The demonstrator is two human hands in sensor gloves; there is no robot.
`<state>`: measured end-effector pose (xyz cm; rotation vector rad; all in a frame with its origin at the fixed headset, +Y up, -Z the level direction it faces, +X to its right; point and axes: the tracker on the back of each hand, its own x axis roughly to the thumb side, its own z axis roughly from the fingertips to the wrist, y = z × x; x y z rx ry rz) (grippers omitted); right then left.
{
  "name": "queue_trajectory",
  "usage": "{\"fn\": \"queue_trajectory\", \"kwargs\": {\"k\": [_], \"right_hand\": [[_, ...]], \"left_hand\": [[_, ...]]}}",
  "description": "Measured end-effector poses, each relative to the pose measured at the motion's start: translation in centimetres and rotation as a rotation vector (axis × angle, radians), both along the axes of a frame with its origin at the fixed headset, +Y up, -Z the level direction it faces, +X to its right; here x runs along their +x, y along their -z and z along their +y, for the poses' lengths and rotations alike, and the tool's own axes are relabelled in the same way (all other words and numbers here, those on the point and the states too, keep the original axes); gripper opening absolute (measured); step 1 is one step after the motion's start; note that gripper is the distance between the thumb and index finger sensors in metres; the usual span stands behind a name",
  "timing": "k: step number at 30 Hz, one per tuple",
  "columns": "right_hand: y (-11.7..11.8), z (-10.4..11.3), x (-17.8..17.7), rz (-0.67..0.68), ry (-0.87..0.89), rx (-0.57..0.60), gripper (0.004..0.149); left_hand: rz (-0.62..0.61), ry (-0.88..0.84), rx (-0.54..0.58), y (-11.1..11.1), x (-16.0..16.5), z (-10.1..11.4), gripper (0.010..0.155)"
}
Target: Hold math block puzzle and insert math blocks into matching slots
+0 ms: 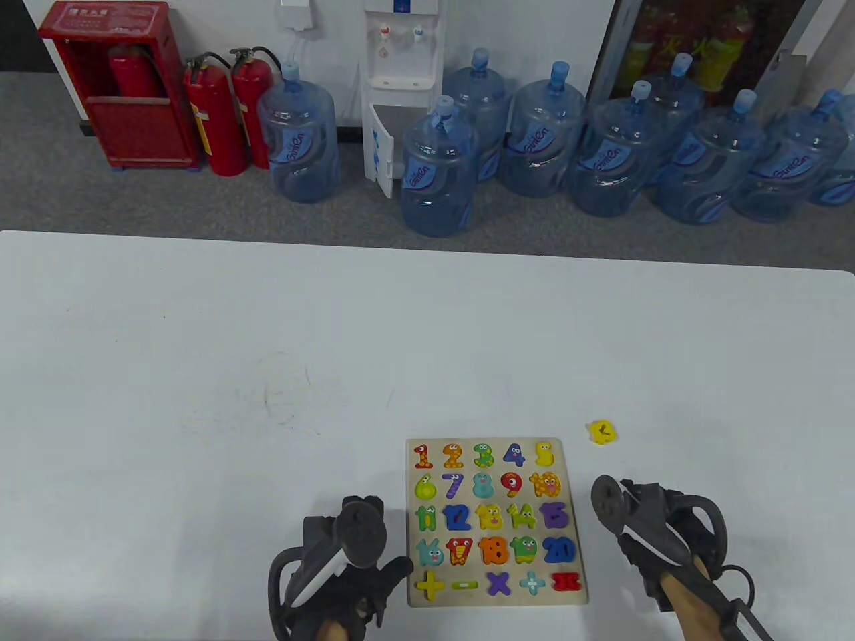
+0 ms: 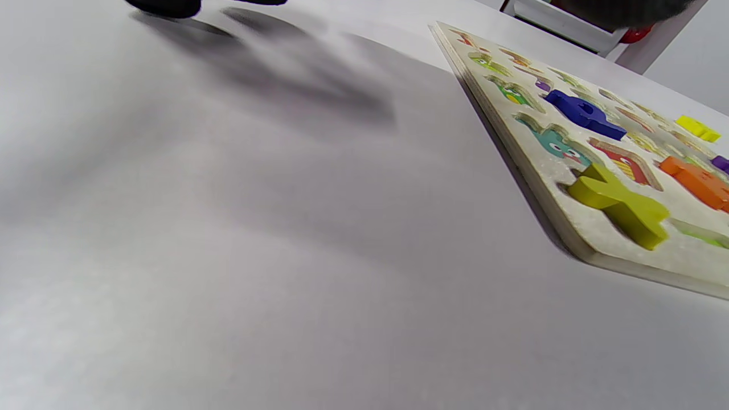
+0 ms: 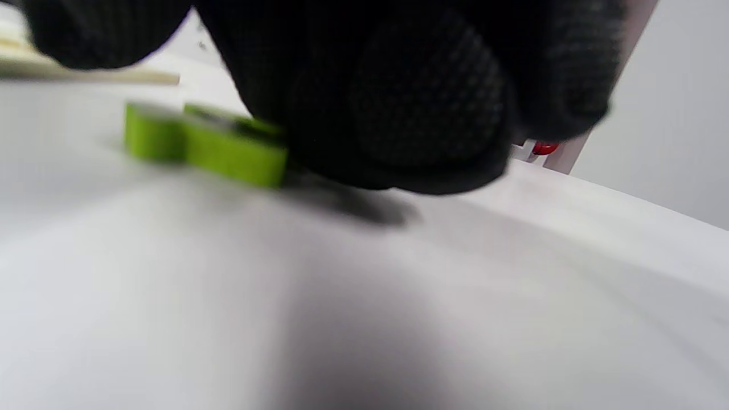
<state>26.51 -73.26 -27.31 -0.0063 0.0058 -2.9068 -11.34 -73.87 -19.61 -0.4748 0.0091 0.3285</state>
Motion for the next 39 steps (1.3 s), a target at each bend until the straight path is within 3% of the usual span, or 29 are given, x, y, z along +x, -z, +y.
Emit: {"fn": "queue_trajectory", "kwargs": {"k": [2, 4, 6, 11, 15, 17, 20, 26, 31, 39], "right_hand": [[-0.1, 0.7, 0.3, 0.01, 0.044, 0.011, 0.06], [-0.2, 0.7, 0.5, 0.106, 0.083, -0.098, 0.06], [-0.3, 0.2, 0.7, 0.115, 0.057, -0.16, 0.063], [0.5, -0.4, 1.0, 0.066, 0.095, -0.145, 0.06], [0.2, -0.3, 0.6, 0.042, 0.026, -0.082, 0.066], [0.0, 0.0, 0.4, 0.042, -0.026, -0.096, 0.069], [-0.3, 0.8, 0.3, 0.051, 0.035, -0.033, 0.064], [-0.6, -0.4, 0.2, 0.136, 0.0, -0.194, 0.077], [-0.4, -0.5, 0.0, 0.156, 0.026, -0.084, 0.063], [-0.6, -0.5, -1.0, 0.186, 0.016, -0.07, 0.062]], "left_hand": [[-0.006, 0.005, -0.007, 0.0, 0.1, 0.0, 0.087], [-0.008, 0.007, -0.002, 0.0, 0.1, -0.1, 0.087], [0.001, 0.001, -0.003, 0.0, 0.0, -0.1, 0.087], [0.0, -0.007, -0.001, 0.1, -0.1, -0.2, 0.087], [-0.006, -0.011, 0.001, 0.1, 0.0, -0.2, 0.087], [-0.006, -0.012, 0.002, 0.1, 0.0, -0.2, 0.087], [-0.007, -0.016, 0.003, 0.1, 0.0, -0.2, 0.087], [-0.011, -0.016, 0.0, 0.1, 0.1, -0.2, 0.087], [-0.016, -0.015, -0.003, 0.1, 0.1, -0.2, 0.087], [-0.015, -0.018, -0.002, 0.1, 0.1, -0.2, 0.087]]}}
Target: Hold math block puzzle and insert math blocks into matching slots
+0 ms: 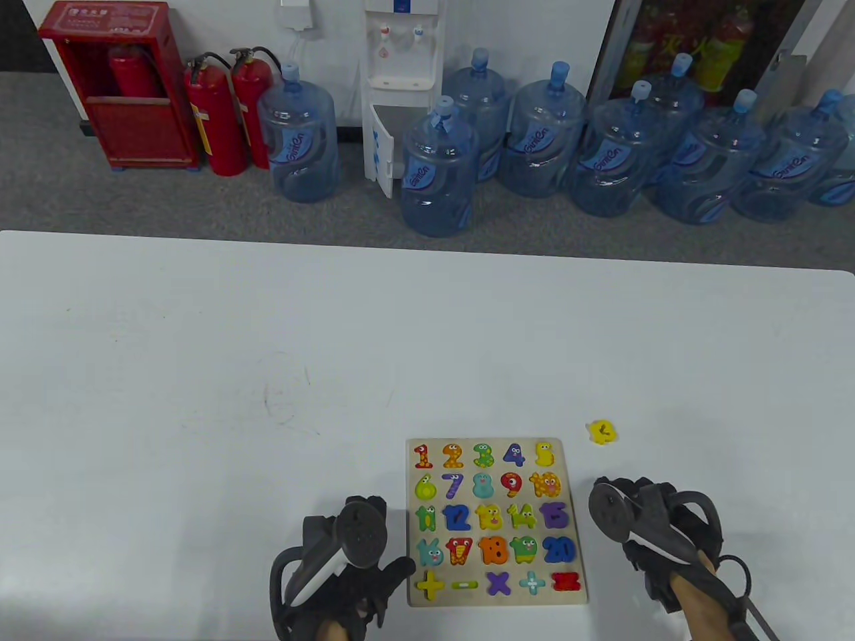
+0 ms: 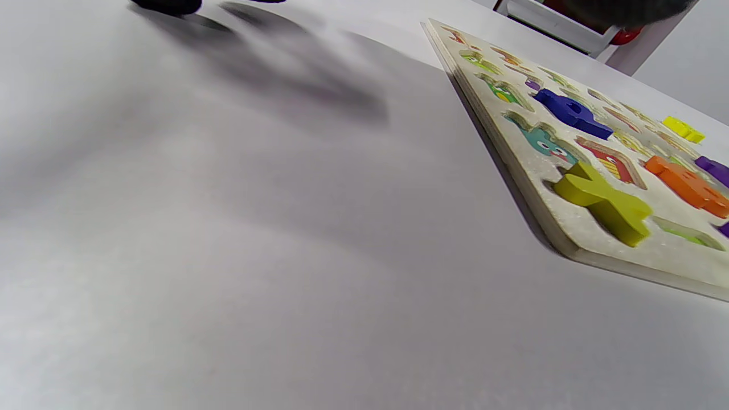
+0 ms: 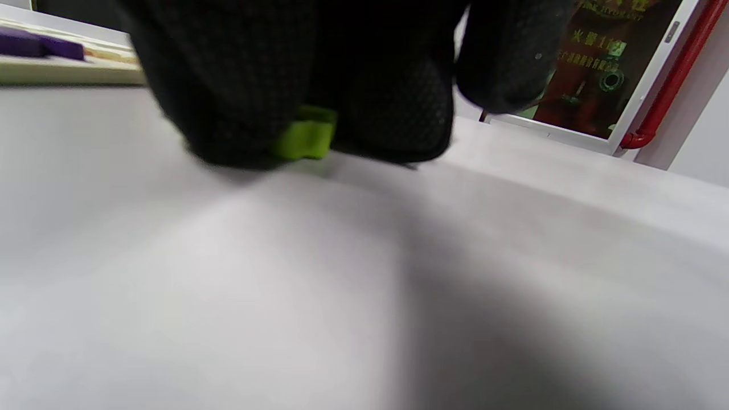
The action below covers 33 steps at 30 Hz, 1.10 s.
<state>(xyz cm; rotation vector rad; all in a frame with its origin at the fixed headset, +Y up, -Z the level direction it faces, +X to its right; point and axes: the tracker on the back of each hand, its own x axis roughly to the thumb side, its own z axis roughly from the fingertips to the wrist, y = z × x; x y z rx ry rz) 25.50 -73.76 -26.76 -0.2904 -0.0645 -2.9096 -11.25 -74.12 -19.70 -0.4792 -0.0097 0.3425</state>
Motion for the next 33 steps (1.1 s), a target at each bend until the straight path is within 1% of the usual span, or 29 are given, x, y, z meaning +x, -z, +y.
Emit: {"fn": "queue_trajectory", "kwargs": {"k": [3, 6, 9, 12, 18, 20, 25, 28, 31, 33], "right_hand": [[-0.2, 0.7, -0.8, 0.026, 0.035, 0.022, 0.062], [-0.5, 1.9, -1.6, 0.071, 0.068, 0.063, 0.062], [-0.9, 2.8, -2.6, 0.121, 0.142, 0.091, 0.062], [-1.2, 3.3, -4.0, 0.167, 0.138, 0.11, 0.062], [-1.4, 4.0, -7.3, 0.247, 0.135, 0.09, 0.062], [-1.3, 4.0, -8.0, 0.259, 0.121, 0.089, 0.061], [-0.8, 2.9, -10.0, 0.279, 0.08, 0.048, 0.061], [-0.8, 2.1, -10.4, 0.291, 0.057, 0.03, 0.061], [-0.9, 1.5, -10.6, 0.311, 0.074, 0.018, 0.062], [-0.9, 1.2, -10.7, 0.317, 0.052, 0.013, 0.06]], "left_hand": [[0.0, -0.001, -0.001, 0.0, 0.0, 0.0, 0.087], [-0.002, 0.001, -0.004, 0.1, 0.0, 0.0, 0.087], [0.001, -0.002, -0.007, 0.1, -0.1, 0.0, 0.087], [0.002, -0.001, -0.009, 0.2, -0.1, 0.0, 0.087], [0.002, 0.002, -0.011, 0.3, -0.1, 0.0, 0.087], [0.003, 0.002, -0.012, 0.3, -0.1, 0.0, 0.087], [0.004, 0.002, -0.012, 0.3, -0.1, 0.0, 0.087], [0.003, 0.002, -0.01, 0.3, -0.1, 0.0, 0.087], [0.003, 0.001, -0.009, 0.3, -0.1, 0.0, 0.087], [0.004, 0.001, -0.009, 0.3, -0.1, 0.0, 0.087]]}}
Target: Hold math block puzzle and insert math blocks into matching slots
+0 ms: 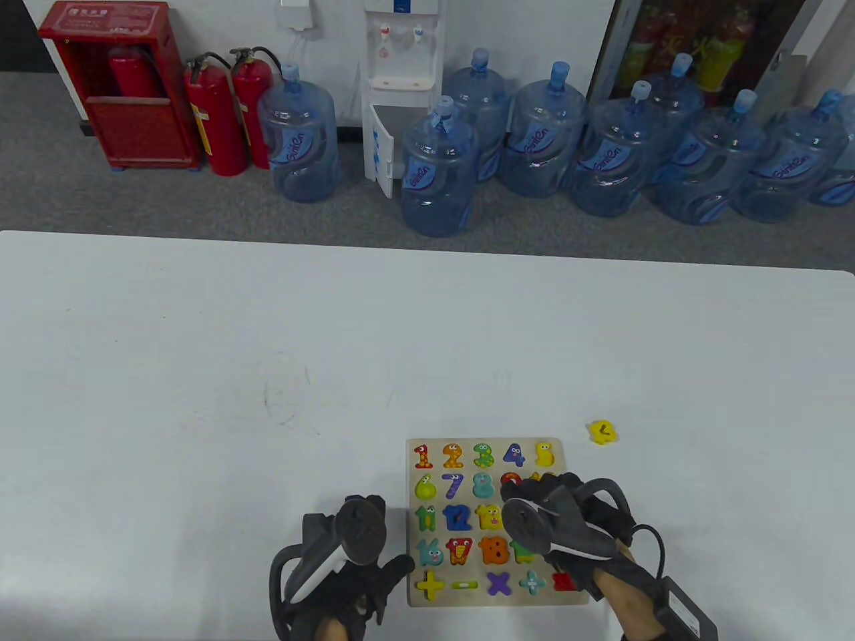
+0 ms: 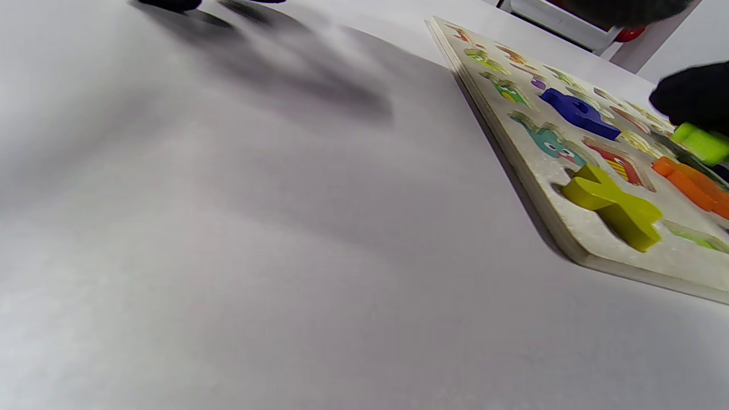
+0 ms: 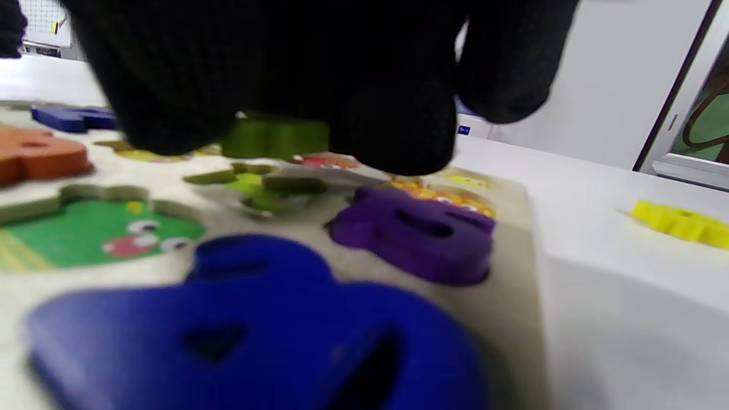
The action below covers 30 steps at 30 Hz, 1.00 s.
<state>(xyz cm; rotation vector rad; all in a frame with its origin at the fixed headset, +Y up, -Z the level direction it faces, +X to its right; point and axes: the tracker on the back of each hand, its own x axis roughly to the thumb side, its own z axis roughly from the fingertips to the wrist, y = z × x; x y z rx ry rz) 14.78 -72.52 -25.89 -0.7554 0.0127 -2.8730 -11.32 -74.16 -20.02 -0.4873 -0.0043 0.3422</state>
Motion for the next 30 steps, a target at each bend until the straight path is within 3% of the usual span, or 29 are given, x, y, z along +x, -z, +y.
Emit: {"fn": "queue_trajectory", "kwargs": {"k": [20, 30], "right_hand": [[0.2, -0.4, -1.5, 0.107, -0.092, 0.049, 0.055], [0.6, -0.3, -1.8, 0.126, -0.13, 0.014, 0.055]], "left_hand": [[0.022, 0.014, 0.01, -0.2, -0.2, 0.0, 0.087], [0.047, 0.027, 0.007, -0.3, -0.4, 0.0, 0.087]]}}
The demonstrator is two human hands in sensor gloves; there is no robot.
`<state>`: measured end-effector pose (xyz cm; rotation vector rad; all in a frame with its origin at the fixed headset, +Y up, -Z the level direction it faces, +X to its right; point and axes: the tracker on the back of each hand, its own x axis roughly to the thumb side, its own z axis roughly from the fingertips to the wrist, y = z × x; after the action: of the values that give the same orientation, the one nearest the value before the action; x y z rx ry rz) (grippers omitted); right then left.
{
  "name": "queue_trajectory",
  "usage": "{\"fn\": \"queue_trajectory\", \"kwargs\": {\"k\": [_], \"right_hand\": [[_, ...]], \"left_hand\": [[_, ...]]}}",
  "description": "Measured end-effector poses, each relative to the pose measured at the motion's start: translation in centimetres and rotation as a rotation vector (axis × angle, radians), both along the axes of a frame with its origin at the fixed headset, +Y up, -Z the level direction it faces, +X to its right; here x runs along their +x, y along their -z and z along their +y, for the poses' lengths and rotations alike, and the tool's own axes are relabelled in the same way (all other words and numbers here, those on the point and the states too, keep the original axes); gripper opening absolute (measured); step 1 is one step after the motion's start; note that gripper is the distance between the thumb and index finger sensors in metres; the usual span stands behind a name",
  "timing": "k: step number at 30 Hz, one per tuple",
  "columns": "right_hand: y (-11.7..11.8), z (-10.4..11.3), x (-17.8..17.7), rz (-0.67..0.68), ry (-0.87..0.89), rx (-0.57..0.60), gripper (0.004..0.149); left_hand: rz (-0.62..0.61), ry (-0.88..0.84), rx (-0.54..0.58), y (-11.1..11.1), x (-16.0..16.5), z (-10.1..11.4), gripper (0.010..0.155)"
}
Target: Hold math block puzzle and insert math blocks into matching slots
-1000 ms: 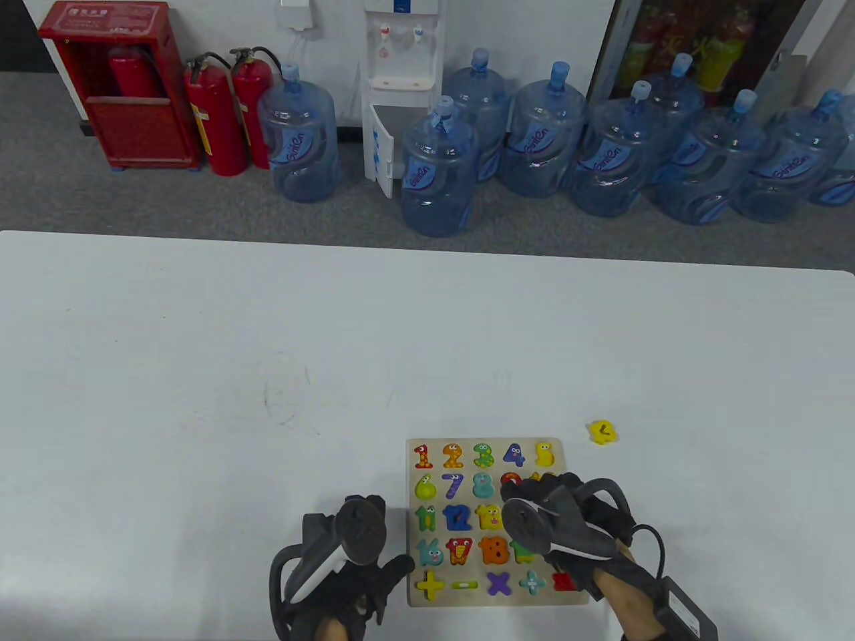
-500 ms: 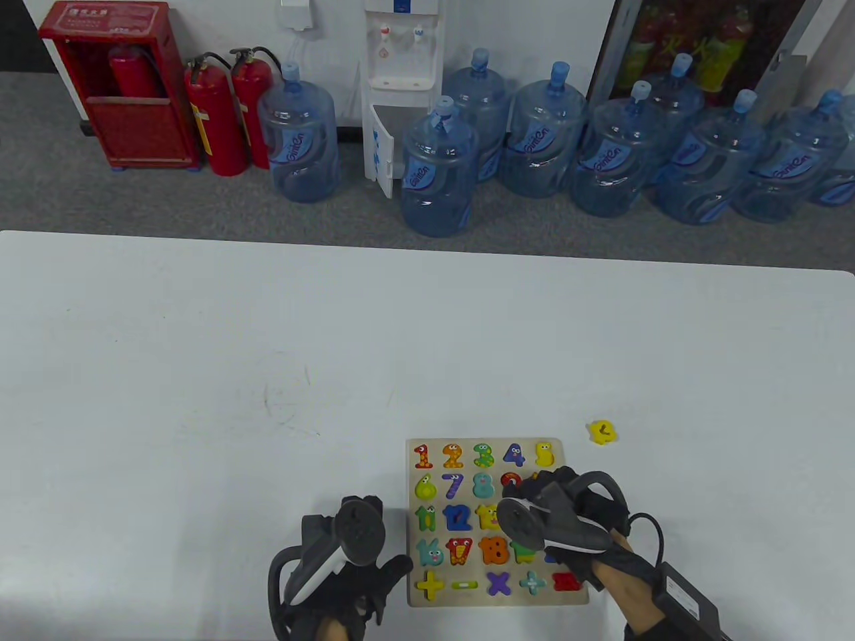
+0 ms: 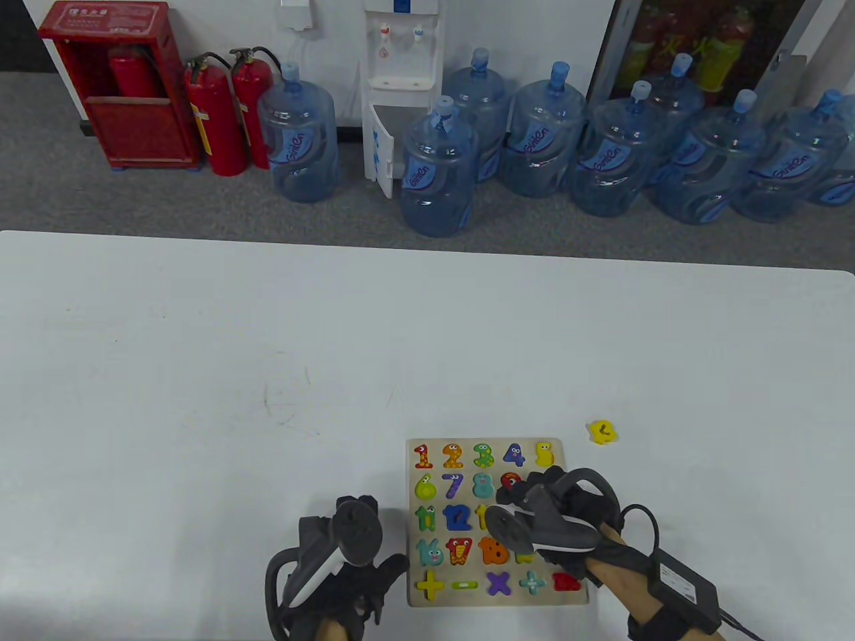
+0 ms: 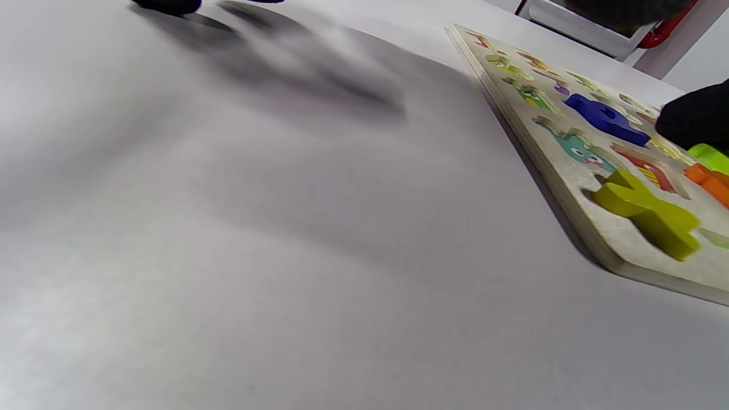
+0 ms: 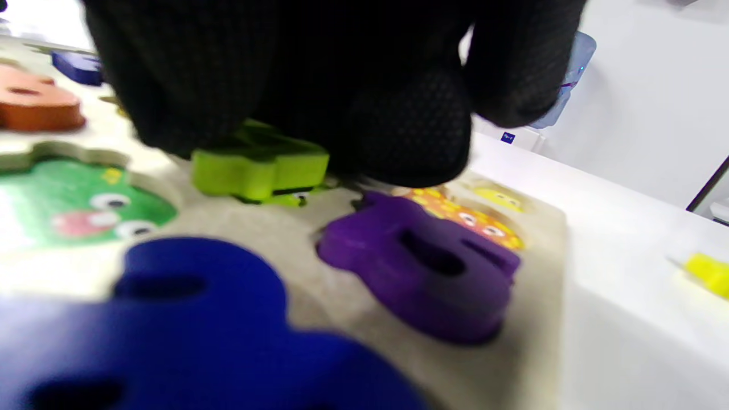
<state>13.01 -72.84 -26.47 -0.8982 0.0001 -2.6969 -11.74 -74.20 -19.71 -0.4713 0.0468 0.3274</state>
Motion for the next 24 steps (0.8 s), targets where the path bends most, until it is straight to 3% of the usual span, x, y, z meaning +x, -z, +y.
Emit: {"fn": "queue_trajectory", "kwargs": {"k": [20, 24], "right_hand": [[0.4, -0.4, 0.3, 0.034, 0.002, -0.012, 0.055], [1.4, 1.2, 1.4, 0.002, 0.091, -0.056, 0.059]], "left_hand": [[0.009, 0.021, -0.006, -0.1, 0.0, 0.1, 0.087], [0.01, 0.025, -0.008, -0.1, 0.0, 0.0, 0.087]]}}
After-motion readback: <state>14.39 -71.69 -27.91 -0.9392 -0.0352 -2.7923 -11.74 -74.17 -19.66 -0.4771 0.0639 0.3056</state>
